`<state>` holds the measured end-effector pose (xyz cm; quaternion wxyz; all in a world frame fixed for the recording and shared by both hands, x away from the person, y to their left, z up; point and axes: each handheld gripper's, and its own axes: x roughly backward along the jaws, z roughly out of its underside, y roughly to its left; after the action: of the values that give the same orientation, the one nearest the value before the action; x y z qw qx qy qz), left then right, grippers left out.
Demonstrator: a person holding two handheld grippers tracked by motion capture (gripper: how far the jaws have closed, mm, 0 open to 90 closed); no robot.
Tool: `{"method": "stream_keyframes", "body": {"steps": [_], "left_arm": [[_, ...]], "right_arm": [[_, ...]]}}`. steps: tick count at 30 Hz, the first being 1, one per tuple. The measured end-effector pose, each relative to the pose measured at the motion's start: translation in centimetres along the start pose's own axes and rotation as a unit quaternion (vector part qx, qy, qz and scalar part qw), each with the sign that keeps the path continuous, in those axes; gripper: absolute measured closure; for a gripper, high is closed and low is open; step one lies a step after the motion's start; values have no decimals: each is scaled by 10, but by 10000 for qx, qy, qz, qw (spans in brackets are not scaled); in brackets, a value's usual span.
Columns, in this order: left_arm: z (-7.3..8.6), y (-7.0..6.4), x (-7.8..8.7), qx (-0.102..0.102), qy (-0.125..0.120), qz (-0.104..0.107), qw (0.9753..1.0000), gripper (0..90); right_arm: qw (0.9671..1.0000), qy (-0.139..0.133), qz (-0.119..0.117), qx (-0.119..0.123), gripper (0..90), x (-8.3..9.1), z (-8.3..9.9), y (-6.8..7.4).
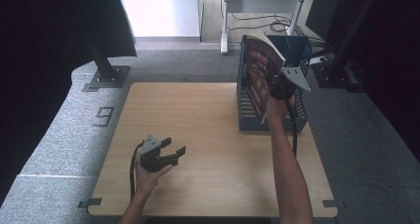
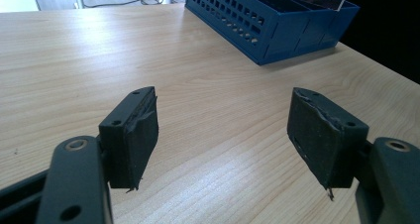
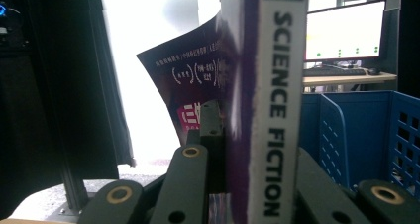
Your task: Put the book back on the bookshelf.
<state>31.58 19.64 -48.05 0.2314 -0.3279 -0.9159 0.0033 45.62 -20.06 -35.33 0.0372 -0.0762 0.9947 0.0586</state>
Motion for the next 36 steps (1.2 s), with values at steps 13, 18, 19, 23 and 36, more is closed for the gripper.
{"method": "stream_keyframes", "body": {"steps": [13, 18, 19, 23, 36], "left_arm": [[1, 3, 2, 80, -21, -3, 10000, 281], [1, 4, 2, 81, -16, -2, 10000, 281], [1, 4, 2, 91, -34, -7, 10000, 281], [1, 7, 3, 144, -29, -24, 9999, 281], [1, 11, 6, 181, -70, -52, 9998, 281]], "right_arm": [[9999, -5, 127, -69, 817, -17, 7, 0], [9999, 11, 112, 7, 817, -23, 9, 4], [9999, 11, 120, 32, 817, -25, 9, 4], [9999, 5, 151, 56, 816, -29, 9, 6], [9992, 8, 387, -6, 816, -39, 13, -1]]}}
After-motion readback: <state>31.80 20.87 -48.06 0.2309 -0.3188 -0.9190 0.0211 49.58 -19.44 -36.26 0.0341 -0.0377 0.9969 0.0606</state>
